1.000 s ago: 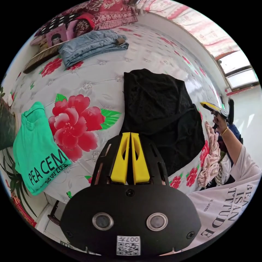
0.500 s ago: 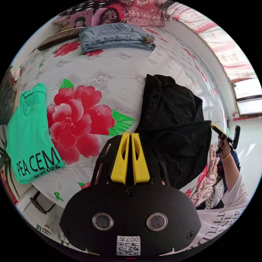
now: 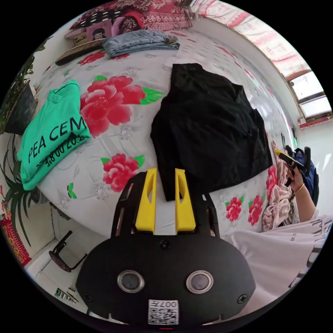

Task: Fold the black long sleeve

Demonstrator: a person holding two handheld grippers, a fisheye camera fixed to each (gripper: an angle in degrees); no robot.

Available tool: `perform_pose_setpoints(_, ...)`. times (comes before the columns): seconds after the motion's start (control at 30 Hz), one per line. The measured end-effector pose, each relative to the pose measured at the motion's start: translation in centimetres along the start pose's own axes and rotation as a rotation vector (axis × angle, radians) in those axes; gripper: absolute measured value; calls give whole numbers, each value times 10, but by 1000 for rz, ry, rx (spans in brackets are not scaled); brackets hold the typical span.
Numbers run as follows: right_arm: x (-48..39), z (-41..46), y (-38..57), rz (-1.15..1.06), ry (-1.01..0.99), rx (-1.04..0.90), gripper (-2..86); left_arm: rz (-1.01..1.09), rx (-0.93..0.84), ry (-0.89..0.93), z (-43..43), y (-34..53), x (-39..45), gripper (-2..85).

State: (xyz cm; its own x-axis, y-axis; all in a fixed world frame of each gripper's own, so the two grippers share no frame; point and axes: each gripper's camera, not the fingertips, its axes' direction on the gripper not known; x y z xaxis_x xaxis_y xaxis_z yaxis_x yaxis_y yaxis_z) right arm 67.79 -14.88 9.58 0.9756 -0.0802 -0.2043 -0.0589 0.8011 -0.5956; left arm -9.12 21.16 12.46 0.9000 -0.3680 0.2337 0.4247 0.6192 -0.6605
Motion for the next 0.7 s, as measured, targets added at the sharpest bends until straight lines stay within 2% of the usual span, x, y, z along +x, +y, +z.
perform_pose_setpoints(0.13, -6, 26, 6, -9, -24, -80, 62, 58, 3, -129, 15, -3, 27, 74)
perform_pose_setpoints(0.3, -23, 33, -6, -95, 138, -175, 11, 173, -65, -218, 18, -23, 43, 10)
perform_pose_setpoints(0.37, -23, 12, 3, -110, 136, -116, 4, 183, -66, -203, 12, -20, 35, -1)
perform_pose_setpoints(0.5, -9, -37, 51, -88, 23, -16, -1, 99, 28, -42, -19, 11, 4, -8)
perform_pose_setpoints(0.7, -5, -44, 129, -24, -57, -97, -3, 140, -33, 4, -29, 65, 5, -9)
